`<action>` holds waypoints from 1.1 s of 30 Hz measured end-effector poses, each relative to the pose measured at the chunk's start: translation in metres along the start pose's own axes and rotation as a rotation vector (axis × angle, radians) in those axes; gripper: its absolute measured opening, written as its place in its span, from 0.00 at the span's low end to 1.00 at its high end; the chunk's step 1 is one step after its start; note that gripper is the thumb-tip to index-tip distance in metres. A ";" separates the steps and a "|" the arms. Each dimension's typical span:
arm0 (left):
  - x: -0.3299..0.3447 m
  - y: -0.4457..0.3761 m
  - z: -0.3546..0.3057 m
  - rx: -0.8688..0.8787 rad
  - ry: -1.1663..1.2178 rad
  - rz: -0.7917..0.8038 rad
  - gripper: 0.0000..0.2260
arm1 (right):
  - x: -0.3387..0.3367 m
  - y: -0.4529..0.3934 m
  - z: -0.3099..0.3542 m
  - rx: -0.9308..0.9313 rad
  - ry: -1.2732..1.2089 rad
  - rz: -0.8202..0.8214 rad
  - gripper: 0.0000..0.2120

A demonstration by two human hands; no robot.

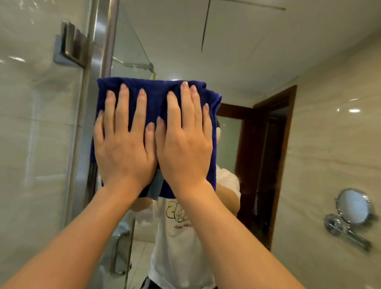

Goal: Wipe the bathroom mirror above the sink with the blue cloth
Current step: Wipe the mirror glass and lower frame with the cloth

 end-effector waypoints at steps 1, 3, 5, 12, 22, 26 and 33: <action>0.000 0.009 -0.001 -0.008 0.006 0.003 0.24 | -0.002 0.007 0.000 -0.006 -0.004 0.017 0.20; 0.000 0.031 -0.004 -0.038 0.013 0.018 0.25 | -0.006 0.024 -0.001 -0.051 -0.008 0.051 0.20; 0.001 0.050 -0.010 -0.055 0.011 0.029 0.25 | -0.012 0.040 -0.007 -0.090 0.009 0.080 0.20; 0.002 0.049 -0.055 -0.029 0.041 0.039 0.25 | -0.036 0.035 -0.042 -0.098 0.045 0.083 0.21; 0.003 0.029 -0.224 0.220 0.103 0.043 0.25 | -0.127 0.024 -0.182 0.033 0.189 -0.038 0.22; 0.005 0.037 -0.244 0.325 0.124 0.084 0.26 | -0.141 0.039 -0.198 0.153 0.240 -0.061 0.22; 0.008 0.066 -0.200 0.168 0.050 0.058 0.26 | -0.118 0.051 -0.163 -0.006 0.215 0.087 0.23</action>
Point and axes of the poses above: each hand's wrist, its own y-axis away from the middle knuckle, its own x-axis out of the palm, z = x × y, the point moved 9 cm from there along -y, towards the middle knuckle, and after that the axes turned 5 degrees about -y, right-handed, at the moved point
